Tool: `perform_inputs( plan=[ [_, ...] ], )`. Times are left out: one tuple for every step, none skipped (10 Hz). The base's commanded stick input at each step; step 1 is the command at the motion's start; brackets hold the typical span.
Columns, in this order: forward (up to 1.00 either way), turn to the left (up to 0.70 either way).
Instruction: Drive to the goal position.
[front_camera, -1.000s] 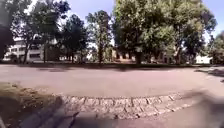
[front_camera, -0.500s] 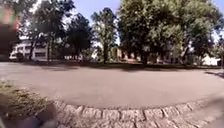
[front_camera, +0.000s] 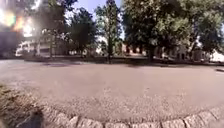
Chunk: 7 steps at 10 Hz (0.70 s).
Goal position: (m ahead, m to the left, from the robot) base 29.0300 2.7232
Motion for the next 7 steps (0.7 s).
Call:
perform_inputs(
  plan=[
    [0.7,0.0],
    [0.7,0.0],
    [0.7,0.0],
    [0.7,0.0],
    [0.7,0.0],
    [0.7,0.0],
    [0.7,0.0]
  ],
)
